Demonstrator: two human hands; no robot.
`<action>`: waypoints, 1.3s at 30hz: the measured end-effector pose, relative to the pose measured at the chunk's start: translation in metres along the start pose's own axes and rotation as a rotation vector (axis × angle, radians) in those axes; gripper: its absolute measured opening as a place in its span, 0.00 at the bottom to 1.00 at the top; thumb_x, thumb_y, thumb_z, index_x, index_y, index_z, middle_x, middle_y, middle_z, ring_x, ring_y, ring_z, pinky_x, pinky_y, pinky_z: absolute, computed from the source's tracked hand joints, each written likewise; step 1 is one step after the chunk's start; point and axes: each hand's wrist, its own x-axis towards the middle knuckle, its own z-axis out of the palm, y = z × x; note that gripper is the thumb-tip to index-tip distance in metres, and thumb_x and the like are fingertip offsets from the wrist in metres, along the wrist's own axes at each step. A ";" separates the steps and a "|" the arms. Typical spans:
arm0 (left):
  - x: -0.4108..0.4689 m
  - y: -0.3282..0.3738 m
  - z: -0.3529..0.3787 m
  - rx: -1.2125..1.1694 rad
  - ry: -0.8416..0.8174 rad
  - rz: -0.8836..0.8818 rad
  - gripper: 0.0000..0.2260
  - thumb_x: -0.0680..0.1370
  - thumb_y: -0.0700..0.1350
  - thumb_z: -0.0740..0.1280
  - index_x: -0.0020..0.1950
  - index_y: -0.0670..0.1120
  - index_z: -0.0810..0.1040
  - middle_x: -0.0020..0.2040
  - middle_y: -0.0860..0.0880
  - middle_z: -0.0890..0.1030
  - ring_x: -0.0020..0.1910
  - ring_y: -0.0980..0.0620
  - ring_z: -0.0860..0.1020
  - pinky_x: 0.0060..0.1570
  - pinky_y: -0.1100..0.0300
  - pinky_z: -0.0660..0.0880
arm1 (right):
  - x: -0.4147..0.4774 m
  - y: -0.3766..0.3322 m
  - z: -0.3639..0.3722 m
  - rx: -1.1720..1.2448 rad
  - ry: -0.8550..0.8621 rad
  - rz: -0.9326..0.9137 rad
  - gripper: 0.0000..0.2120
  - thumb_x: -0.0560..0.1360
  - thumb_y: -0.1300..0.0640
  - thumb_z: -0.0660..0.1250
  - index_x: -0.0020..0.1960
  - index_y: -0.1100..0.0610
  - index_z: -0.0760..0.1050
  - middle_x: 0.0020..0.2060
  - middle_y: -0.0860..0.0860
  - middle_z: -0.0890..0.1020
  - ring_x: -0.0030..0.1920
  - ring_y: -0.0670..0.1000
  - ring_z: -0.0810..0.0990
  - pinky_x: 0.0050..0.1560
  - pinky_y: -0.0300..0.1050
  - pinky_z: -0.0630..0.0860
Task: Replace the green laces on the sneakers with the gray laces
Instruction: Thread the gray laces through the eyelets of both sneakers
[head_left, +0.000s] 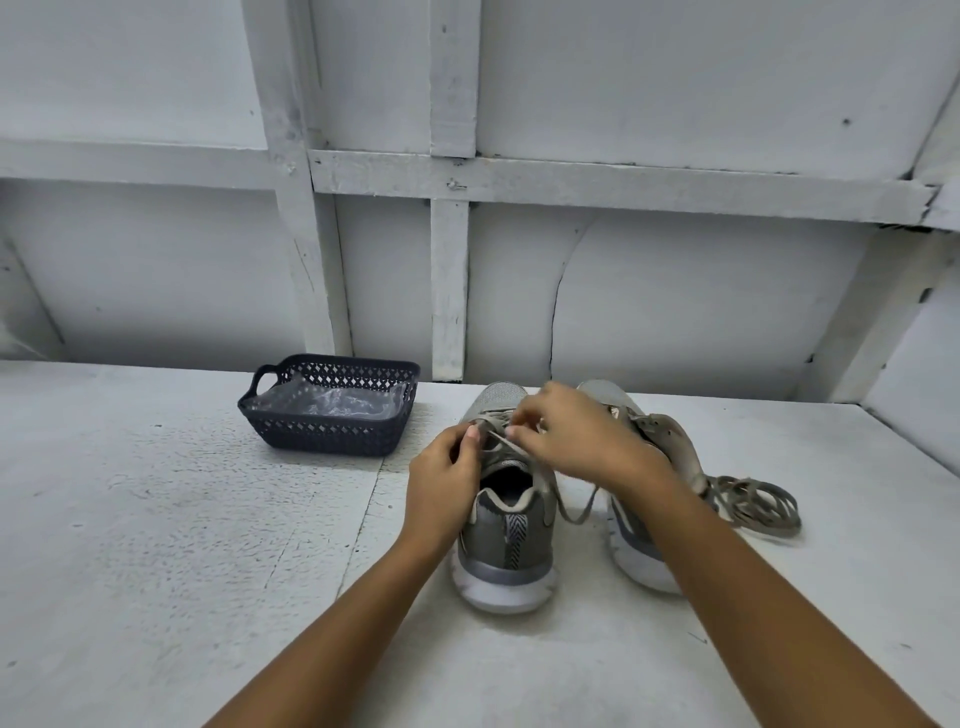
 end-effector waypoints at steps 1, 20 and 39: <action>0.000 0.000 0.000 0.002 -0.004 0.004 0.10 0.80 0.46 0.61 0.54 0.46 0.81 0.46 0.53 0.82 0.48 0.54 0.78 0.49 0.61 0.73 | 0.003 -0.004 0.008 -0.096 0.026 -0.022 0.12 0.77 0.47 0.62 0.54 0.52 0.79 0.53 0.52 0.74 0.57 0.52 0.72 0.56 0.47 0.70; 0.002 0.005 -0.001 0.120 -0.026 0.041 0.10 0.81 0.45 0.60 0.55 0.44 0.80 0.49 0.50 0.82 0.47 0.55 0.76 0.41 0.67 0.65 | -0.056 0.008 0.004 0.661 0.061 -0.069 0.11 0.76 0.59 0.66 0.36 0.49 0.76 0.43 0.48 0.83 0.40 0.40 0.78 0.45 0.39 0.73; 0.003 0.095 -0.016 -0.189 -0.684 0.019 0.06 0.78 0.42 0.65 0.46 0.45 0.82 0.22 0.54 0.72 0.23 0.62 0.68 0.29 0.71 0.64 | 0.003 -0.016 -0.056 2.010 0.262 0.383 0.14 0.80 0.64 0.54 0.36 0.63 0.69 0.25 0.55 0.75 0.25 0.49 0.78 0.29 0.40 0.79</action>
